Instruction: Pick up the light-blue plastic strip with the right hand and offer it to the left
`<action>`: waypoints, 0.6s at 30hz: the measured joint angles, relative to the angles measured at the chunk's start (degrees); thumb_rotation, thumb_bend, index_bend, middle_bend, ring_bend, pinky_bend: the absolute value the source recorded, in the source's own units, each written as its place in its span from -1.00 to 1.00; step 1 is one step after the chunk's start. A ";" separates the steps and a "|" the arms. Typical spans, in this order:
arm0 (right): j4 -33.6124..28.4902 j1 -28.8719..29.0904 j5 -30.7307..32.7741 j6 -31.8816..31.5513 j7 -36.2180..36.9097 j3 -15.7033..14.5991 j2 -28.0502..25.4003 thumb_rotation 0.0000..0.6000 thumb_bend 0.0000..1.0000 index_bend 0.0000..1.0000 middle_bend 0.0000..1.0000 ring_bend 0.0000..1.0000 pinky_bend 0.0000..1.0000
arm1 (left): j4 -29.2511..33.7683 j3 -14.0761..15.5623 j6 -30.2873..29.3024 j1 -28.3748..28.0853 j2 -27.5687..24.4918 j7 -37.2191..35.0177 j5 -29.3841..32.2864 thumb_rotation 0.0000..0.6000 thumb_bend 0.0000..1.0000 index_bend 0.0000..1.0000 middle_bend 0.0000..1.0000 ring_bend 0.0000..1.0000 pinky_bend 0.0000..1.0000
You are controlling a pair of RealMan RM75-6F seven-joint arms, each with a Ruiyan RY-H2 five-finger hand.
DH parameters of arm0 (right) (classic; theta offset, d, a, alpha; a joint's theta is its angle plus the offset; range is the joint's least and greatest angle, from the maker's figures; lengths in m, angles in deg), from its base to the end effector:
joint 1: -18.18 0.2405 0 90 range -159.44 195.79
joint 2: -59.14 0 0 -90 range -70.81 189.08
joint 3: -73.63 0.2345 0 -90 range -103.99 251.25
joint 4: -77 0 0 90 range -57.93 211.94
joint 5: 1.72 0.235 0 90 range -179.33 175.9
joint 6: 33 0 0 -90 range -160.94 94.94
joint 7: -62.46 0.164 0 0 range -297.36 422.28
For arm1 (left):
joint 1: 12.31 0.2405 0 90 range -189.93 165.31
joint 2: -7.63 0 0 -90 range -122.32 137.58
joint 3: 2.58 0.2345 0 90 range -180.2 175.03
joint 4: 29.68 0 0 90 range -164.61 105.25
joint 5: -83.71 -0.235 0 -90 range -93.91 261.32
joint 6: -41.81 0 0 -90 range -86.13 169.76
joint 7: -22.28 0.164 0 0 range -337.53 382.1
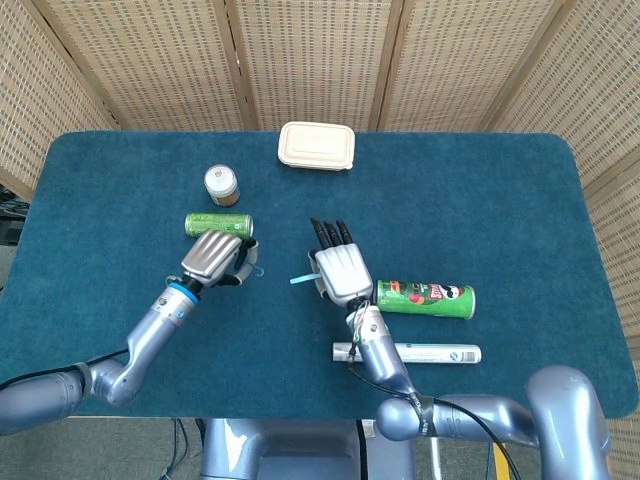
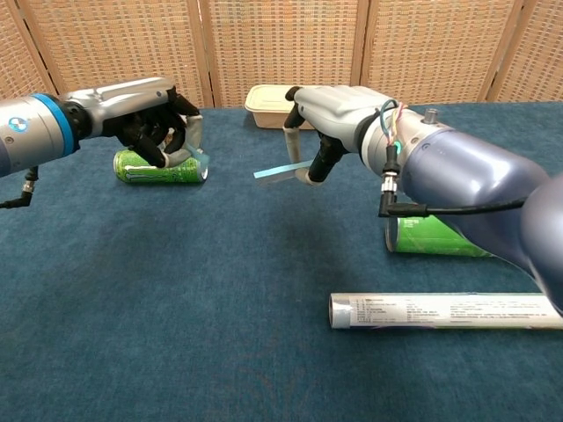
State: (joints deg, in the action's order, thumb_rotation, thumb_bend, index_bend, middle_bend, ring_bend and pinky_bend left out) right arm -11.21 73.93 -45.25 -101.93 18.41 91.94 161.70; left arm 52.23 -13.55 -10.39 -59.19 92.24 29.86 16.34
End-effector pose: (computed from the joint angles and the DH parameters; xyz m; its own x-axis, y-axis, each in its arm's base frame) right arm -0.0070 -0.3501 -0.0733 0.4320 -0.1469 0.8898 -0.8723 -0.3187 0.3709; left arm -0.1135 0.3835 -0.0235 0.3852 0.2467 0.8892 0.8689 -0.4215 -0.2595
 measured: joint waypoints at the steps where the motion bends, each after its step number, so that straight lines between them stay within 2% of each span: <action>1: 0.40 -0.13 0.02 0.19 0.27 -0.12 0.01 1.00 0.29 0.24 -1.00 -1.00 -1.00 | -0.50 0.24 -0.04 0.34 -0.33 -0.73 -0.30 1.00 0.10 0.51 0.42 0.49 0.48; 6: 2.18 -0.38 0.14 0.85 0.68 -0.49 0.38 1.00 0.29 0.24 -1.00 -1.00 -1.00 | -3.63 1.55 -0.43 2.28 -1.93 -5.18 -2.27 1.00 0.09 0.51 0.42 0.49 0.48; 8: 3.30 -0.43 0.35 1.24 0.91 -0.57 0.82 1.00 0.29 0.24 -1.00 -1.00 -1.00 | -5.37 2.14 -0.61 3.09 -2.39 -7.40 -3.28 1.00 0.03 0.44 0.32 0.46 0.48; 9: 3.84 -0.44 0.46 1.43 1.01 -0.60 1.06 1.00 0.29 0.24 -1.00 -1.00 -1.00 | -6.23 2.41 -0.71 3.42 -2.53 -8.27 -3.77 1.00 -0.02 0.35 0.21 0.40 0.48; 11: 5.11 -0.45 0.81 1.92 1.22 -0.67 1.68 1.00 0.29 0.24 -1.00 -1.00 -1.00 | -8.21 3.12 -0.84 4.14 -2.78 -10.09 -4.94 1.00 -0.24 0.00 -0.26 0.09 0.37; 13: 6.50 -0.46 1.23 2.48 1.37 -0.75 2.34 1.00 0.25 0.12 -1.00 -1.00 -1.00 | -9.56 3.94 -0.59 4.61 -3.10 -11.02 -5.78 1.00 -0.58 -0.38 -0.81 -0.40 0.08; 14: 7.14 -0.46 1.56 2.78 1.49 -0.72 2.66 1.00 0.07 -0.05 -1.00 -1.00 -1.00 | -9.98 4.41 -0.27 4.79 -3.51 -11.03 -6.02 1.00 -0.73 -0.50 -0.94 -0.58 -0.07; 15: 7.74 -0.47 2.01 3.07 1.62 -0.63 2.95 1.00 -0.14 -0.20 -1.00 -1.00 -1.00 | -9.97 4.53 -0.16 4.88 -3.80 -10.90 -6.10 1.00 -0.82 -0.58 -0.98 -0.68 -0.16; 17: 8.31 -0.50 3.10 3.60 1.77 -0.24 3.35 1.00 -0.82 -0.61 -1.00 -1.00 -1.00 | -9.36 4.53 -0.09 5.08 -4.34 -11.06 -6.30 1.00 -0.98 -0.75 -1.00 -0.88 -0.35; 18: 8.25 -0.52 3.49 3.70 1.74 -0.05 3.37 1.00 -0.94 -0.70 -1.00 -1.00 -1.00 | -8.93 4.49 -0.10 5.19 -4.66 -11.47 -6.42 1.00 -1.00 -0.79 -1.00 -0.93 -0.39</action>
State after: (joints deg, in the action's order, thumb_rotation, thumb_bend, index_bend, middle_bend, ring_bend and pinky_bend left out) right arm -2.96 73.40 -41.76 -98.23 20.15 91.89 165.07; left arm 43.30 -9.06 -10.50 -54.00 87.58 18.39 9.92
